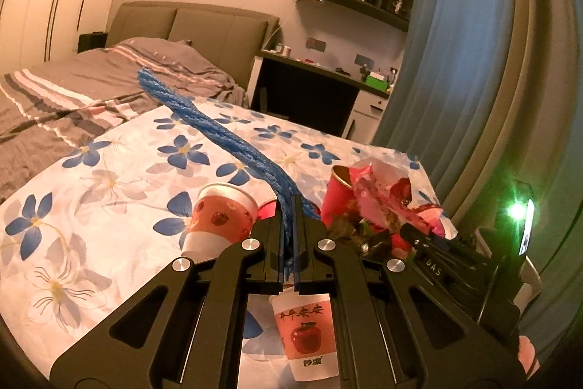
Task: Collect trash
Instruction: 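Close the right tool on the pink-red paper wrapper while the left tool lifts the blue mesh, then carry the paper wrapper and blue mesh in both tools toward the grey bin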
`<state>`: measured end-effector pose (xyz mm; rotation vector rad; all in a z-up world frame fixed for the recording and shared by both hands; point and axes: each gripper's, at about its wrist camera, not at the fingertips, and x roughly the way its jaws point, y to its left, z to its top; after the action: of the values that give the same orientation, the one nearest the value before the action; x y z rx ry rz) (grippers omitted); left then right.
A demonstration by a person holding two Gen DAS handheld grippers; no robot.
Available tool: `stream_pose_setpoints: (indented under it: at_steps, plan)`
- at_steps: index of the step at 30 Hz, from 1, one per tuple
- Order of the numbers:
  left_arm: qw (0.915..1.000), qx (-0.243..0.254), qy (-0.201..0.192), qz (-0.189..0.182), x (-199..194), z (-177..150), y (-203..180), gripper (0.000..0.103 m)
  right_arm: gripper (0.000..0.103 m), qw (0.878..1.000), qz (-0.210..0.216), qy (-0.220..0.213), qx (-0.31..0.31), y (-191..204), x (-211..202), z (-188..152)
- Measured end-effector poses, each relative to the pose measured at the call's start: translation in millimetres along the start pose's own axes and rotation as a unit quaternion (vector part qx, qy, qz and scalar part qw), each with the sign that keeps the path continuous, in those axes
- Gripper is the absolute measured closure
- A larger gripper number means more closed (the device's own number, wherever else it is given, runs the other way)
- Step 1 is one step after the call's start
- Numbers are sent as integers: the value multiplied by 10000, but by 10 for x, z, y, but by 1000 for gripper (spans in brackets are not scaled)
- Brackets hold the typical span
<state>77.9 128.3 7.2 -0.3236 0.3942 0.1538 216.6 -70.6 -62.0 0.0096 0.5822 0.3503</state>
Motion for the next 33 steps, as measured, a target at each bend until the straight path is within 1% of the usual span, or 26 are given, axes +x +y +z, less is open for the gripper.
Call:
stream_pose_setpoints:
  at_steps: [3,5,8,15,24,33]
  plan:
    - [10000,13,-6,17,0,2,-9,101,100,9999,-92,-95,-22,-18,-65,0]
    - [10000,26,-22,28,-7,3,-13,101,101,9996,-154,-246,-40,-53,-175,5]
    - [10000,53,-44,32,-33,5,-41,101,101,9988,-208,-445,-32,-112,-337,13]
    - [9998,170,-96,-32,-112,-12,-174,101,101,9970,-218,-737,131,-317,-753,-55]
    - [9985,457,-143,-249,-245,-80,-516,101,101,9932,-397,-1046,321,-604,-1186,-209]
    - [9969,656,-136,-411,-324,-147,-775,101,101,9891,-527,-1249,573,-847,-1457,-287]
